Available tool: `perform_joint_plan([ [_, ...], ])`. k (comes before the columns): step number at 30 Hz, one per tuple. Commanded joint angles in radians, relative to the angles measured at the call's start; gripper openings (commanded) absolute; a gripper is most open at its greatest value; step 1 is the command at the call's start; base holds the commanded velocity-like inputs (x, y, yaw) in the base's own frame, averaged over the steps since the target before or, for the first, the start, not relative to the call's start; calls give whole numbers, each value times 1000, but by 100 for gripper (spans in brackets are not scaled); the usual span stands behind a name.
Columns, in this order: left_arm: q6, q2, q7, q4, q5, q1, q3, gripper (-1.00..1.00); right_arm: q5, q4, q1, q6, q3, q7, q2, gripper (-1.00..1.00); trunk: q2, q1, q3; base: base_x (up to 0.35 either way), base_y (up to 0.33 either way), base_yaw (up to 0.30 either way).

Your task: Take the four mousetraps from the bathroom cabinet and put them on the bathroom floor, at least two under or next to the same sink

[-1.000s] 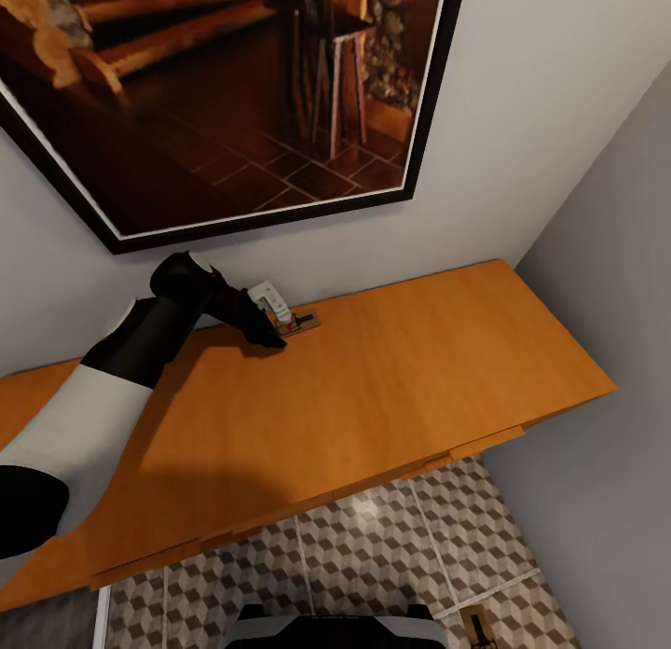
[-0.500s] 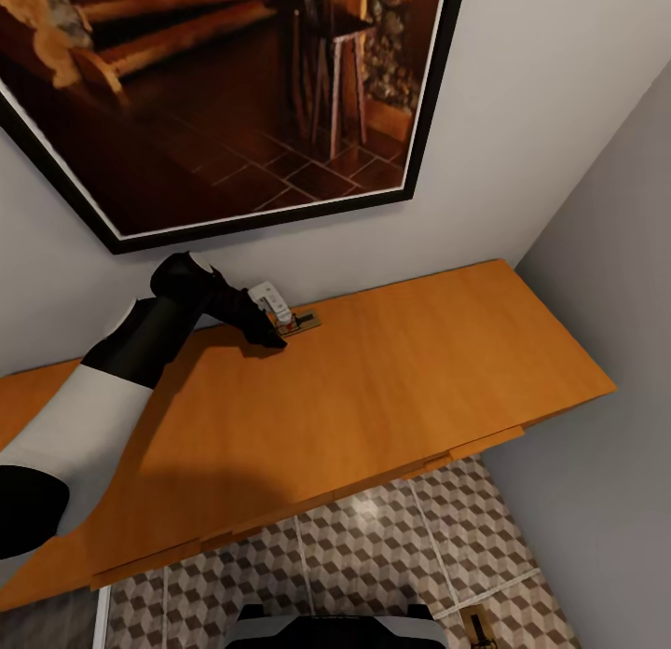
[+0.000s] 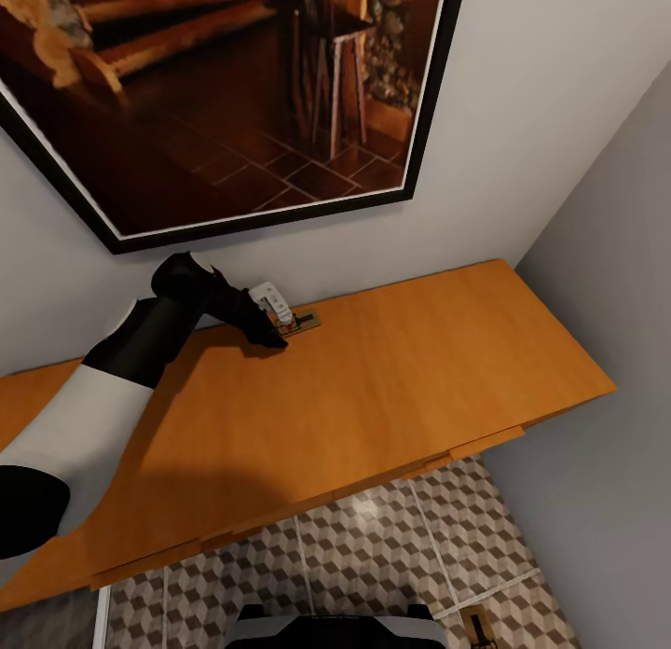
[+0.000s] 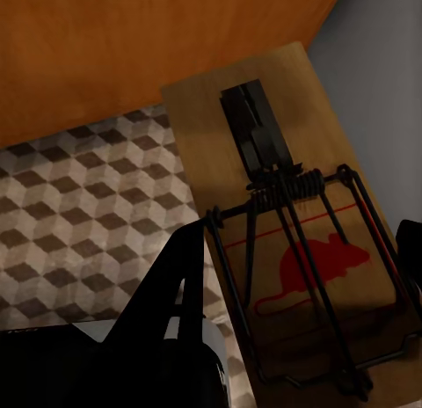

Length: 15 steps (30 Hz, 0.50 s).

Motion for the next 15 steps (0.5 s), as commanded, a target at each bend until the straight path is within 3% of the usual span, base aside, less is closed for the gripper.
perform_joint_plan([
  [1, 8, 1, -8, -1, -8, -1, -2, 100, -7, 1, -1, -3, 9, -4, 0, -100, -2, 1, -1, 0, 0, 0],
  [15, 8, -2, -8, -1, -6, -1, -2, 100, -7, 1, -1, -3, 9, -4, 0, -100, -2, 1, -6, 0, 0, 0],
])
